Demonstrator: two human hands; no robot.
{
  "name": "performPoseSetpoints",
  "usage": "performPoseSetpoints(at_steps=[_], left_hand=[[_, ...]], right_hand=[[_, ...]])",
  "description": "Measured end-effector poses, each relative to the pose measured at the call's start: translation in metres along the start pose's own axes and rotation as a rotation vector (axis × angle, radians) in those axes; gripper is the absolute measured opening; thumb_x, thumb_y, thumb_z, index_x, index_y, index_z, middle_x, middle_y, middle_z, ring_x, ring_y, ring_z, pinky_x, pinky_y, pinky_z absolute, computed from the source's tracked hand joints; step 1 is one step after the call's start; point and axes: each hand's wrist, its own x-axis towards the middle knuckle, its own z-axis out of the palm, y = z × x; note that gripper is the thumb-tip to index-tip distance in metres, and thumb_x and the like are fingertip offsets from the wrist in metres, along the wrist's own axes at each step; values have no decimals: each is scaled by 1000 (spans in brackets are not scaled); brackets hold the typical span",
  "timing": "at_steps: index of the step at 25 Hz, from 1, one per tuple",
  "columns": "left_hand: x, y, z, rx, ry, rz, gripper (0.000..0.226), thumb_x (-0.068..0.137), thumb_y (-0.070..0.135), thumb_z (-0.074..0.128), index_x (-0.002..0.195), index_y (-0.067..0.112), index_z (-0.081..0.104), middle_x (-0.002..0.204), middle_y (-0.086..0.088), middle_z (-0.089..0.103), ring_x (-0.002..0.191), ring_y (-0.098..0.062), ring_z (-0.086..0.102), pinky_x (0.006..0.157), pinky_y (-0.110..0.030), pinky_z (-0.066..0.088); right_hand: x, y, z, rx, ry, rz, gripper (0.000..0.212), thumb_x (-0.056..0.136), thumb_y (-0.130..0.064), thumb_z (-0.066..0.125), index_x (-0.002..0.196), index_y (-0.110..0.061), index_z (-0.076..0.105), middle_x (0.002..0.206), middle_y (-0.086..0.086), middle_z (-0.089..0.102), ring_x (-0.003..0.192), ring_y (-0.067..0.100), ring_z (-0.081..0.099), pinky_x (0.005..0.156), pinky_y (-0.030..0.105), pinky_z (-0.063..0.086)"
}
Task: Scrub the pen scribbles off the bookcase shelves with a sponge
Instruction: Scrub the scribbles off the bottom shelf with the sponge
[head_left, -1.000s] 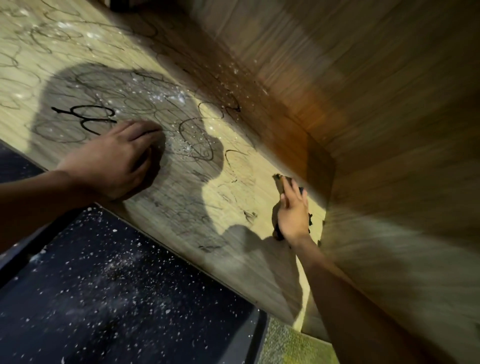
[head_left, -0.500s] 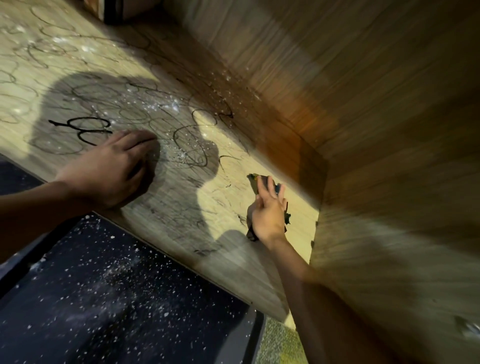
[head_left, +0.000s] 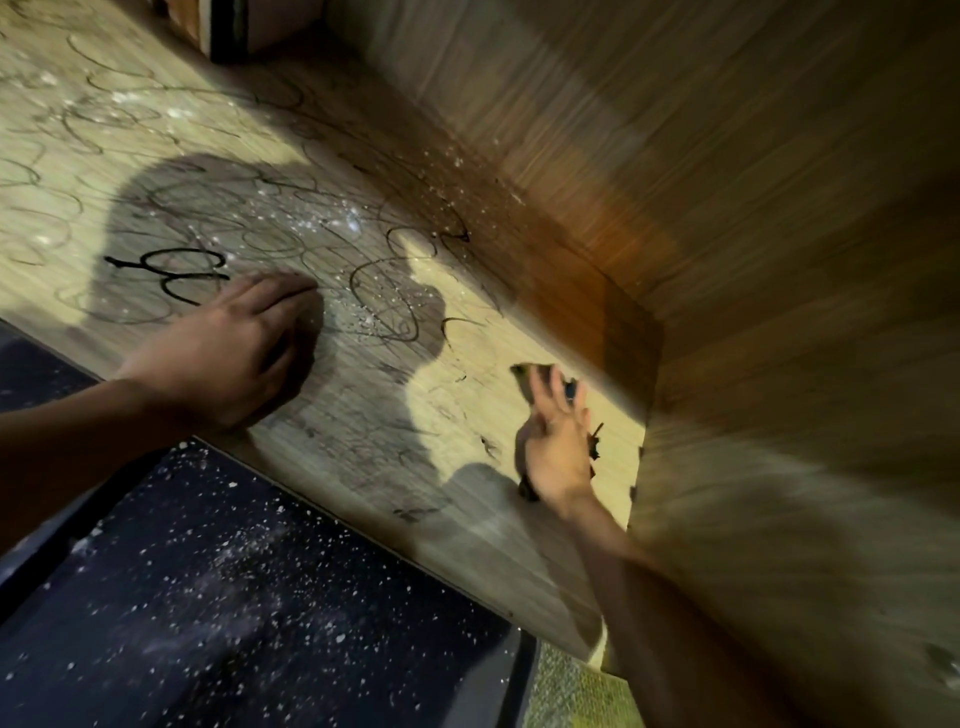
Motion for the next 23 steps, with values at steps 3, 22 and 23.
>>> performPoseSetpoints(at_steps=[3, 22, 23], left_hand=[[-1, 1, -1, 35, -1, 9, 61, 92, 38, 30, 134, -2, 48, 138, -21, 49, 125, -39, 46, 108, -47, 37], [-2, 3, -4, 26, -3, -14, 59, 93, 40, 31, 136, 3, 49, 141, -16, 47, 131, -33, 41, 112, -36, 29], [-1, 3, -4, 26, 5, -13, 58, 93, 39, 31, 135, 3, 49, 141, -16, 47, 130, -33, 42, 112, -35, 28]], right_hand=[[-68, 3, 11, 56, -105, -256, 66, 100, -3, 33, 147, -44, 12, 157, -19, -8, 142, 14, -27, 117, 38, -16], [-31, 22, 3, 126, -20, -65, 65, 97, 0, 41, 141, -44, 25, 158, -14, 6, 145, 12, -16, 120, 50, -4], [-22, 12, 7, 126, 27, 9, 66, 96, -1, 41, 142, -44, 22, 159, -10, 7, 144, 16, -17, 119, 48, -7]])
